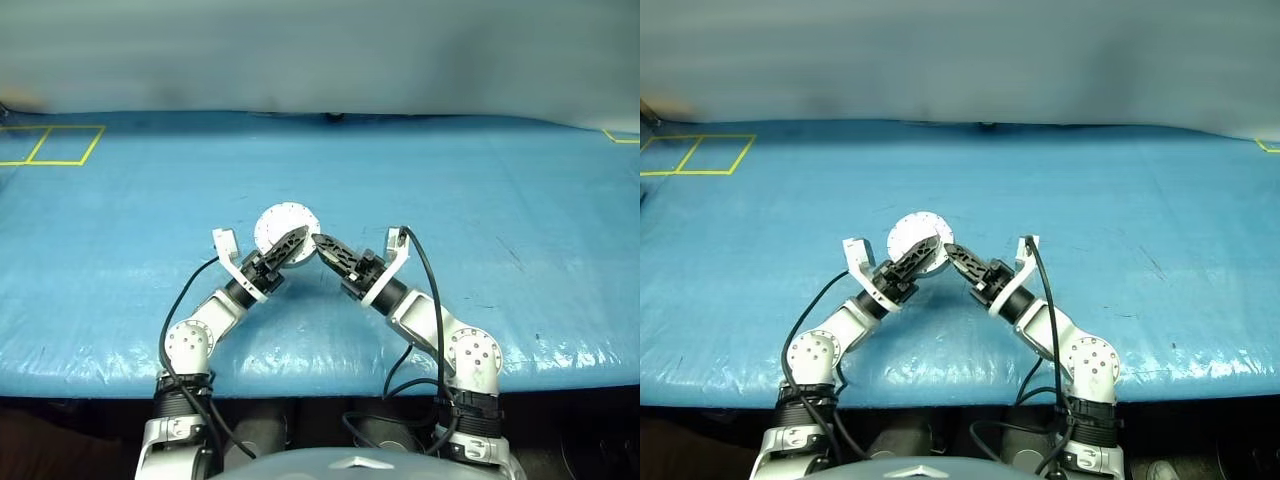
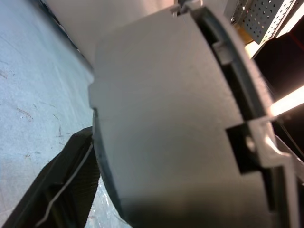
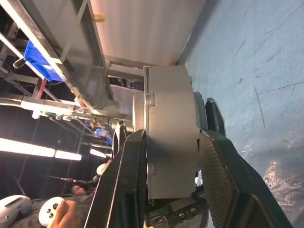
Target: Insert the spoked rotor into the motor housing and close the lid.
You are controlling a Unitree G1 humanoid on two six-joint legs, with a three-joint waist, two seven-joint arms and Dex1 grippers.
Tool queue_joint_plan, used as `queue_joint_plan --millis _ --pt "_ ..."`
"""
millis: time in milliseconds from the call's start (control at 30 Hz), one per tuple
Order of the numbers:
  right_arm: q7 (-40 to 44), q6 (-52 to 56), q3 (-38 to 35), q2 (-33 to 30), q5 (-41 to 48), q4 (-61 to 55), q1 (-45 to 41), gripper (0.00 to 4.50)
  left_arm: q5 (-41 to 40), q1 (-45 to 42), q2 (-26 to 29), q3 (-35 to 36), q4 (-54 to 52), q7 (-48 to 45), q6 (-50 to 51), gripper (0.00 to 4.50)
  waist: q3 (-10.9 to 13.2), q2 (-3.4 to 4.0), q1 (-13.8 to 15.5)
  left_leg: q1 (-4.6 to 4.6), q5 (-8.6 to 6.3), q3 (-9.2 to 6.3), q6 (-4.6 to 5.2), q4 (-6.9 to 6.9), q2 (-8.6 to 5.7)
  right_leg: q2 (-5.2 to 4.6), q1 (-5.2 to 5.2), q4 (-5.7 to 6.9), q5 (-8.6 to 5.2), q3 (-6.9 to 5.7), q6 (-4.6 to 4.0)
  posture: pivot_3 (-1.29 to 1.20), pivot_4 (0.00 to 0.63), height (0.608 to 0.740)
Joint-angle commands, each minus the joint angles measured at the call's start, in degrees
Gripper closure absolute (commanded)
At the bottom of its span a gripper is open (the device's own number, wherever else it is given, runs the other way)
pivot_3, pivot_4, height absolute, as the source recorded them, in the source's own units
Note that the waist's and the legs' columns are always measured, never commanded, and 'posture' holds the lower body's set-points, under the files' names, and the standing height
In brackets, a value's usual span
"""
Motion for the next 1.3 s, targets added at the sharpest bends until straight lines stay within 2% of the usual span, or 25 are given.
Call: queue_joint_plan --millis 33,333,567,600,800,1033,1200,1300 --pt "-0.3 -2.7 -0.7 0.6 3.1 -1.5 -1.6 3.23 -1.7 -0.4 -0.2 2.2 -1.3 0.3 -0.9 1.59 0.0 0.00 0.0 0.01 0.00 0.00 0.01 0.00 0.01 0.00 0.01 0.00 0.00 0.00 0.00 0.00 0.150 0.740" --pt "-1.9 -4.4 -0.4 0.5 3.6 -0.1 -2.1 3.23 -7.4 -0.6 -2.6 4.9 -1.7 2.5 0.2 1.59 0.0 -0.02 0.0 0.00 0.01 0.00 0.03 0.02 0.00 0.00 0.01 0.00 0.00 0.00 0.00 0.00 0.150 0.740" --pt "-0.5 -5.0 0.3 -1.1 1.1 -0.2 -1.9 3.23 -7.3 -0.9 -2.9 5.0 -1.3 4.3 -0.3 1.59 0.0 -0.02 0.0 0.01 0.06 0.01 0.12 0.02 0.00 0.01 0.02 0.00 0.00 0.00 -0.01 0.00 0.150 0.740" --pt "-0.5 -5.1 0.5 -1.3 0.9 -0.1 -1.8 2.52 -7.2 -0.9 -3.0 4.9 -1.3 4.3 -0.4 1.59 0.0 -0.02 0.0 0.01 0.06 0.01 0.12 0.03 0.00 0.01 0.02 0.00 0.00 0.00 -0.01 0.00 0.150 0.740" --pt "-0.2 -6.3 1.3 -2.0 -0.5 -0.8 -1.3 0.64 -7.2 -1.0 -4.1 5.9 -1.3 5.0 -0.7 1.59 0.0 -0.03 0.0 0.01 0.06 0.01 0.11 0.02 0.01 0.02 0.02 0.00 0.00 0.00 -0.01 0.00 0.150 0.740" --pt "-3.0 -9.6 0.7 -1.5 -4.7 0.6 -1.5 0.64 -5.8 -3.4 -7.0 10.0 1.7 9.6 -6.1 1.59 0.0 -0.07 0.1 0.02 0.03 0.01 0.07 0.06 0.01 0.02 0.04 0.00 0.01 -0.01 0.01 0.00 0.150 0.740" --pt "-2.7 -9.8 0.7 -2.2 -6.3 0.0 -1.2 0.64 -0.7 -9.5 -7.6 13.4 10.2 19.7 -14.2 1.59 0.1 -0.18 0.2 0.02 0.04 0.01 0.04 0.09 0.01 0.02 0.06 0.01 0.01 -0.01 0.01 0.00 0.150 0.740" --pt "-2.3 -9.9 1.0 -2.6 -7.5 -0.6 -1.0 0.64 0.4 -14.0 -6.9 14.6 15.7 21.4 -16.1 1.59 0.2 -0.31 0.3 -0.02 0.07 0.02 0.11 0.14 -0.01 0.01 0.07 0.00 0.04 -0.02 0.05 0.00 0.150 0.740"
